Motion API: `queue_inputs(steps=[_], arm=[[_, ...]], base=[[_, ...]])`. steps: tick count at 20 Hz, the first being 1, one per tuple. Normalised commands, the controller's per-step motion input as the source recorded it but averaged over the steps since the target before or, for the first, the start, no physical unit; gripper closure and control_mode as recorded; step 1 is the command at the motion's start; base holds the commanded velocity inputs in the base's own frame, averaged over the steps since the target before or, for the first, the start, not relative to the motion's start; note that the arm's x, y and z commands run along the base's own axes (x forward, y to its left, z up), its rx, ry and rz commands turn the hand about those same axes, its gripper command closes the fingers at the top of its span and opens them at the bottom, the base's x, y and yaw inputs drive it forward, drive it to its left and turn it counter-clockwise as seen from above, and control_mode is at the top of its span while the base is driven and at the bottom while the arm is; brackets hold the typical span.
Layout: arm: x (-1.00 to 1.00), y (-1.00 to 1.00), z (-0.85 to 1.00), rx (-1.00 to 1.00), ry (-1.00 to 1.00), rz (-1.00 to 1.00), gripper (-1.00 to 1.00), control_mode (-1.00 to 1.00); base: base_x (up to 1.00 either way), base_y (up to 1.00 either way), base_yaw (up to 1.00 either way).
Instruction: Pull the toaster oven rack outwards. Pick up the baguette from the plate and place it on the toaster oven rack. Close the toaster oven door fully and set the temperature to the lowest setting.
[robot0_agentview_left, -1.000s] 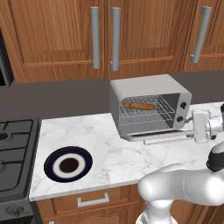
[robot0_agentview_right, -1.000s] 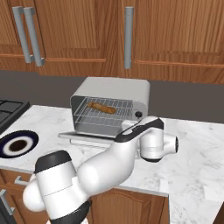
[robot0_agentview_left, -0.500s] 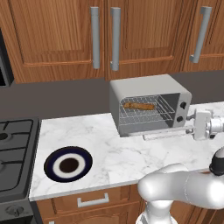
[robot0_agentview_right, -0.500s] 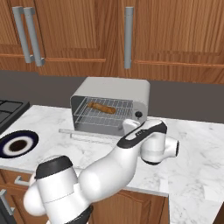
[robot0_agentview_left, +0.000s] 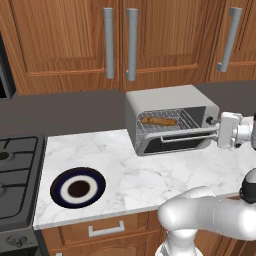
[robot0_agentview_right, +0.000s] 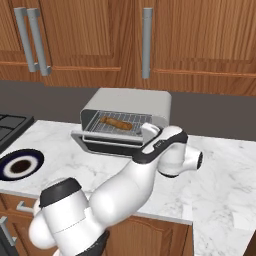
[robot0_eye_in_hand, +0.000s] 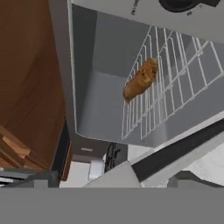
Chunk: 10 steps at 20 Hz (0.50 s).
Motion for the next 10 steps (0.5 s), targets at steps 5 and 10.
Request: queue_inputs(steps=[5,10], arm=[[0.68,0.00,0.14,0.00,0.00,-0.12,-1.00,-1.00],[0.50,0.00,0.11,0.00,0.00,-0.13,-1.00,-1.00]], base=[[0.00,0.00,0.00],[0.00,0.00,0.00]])
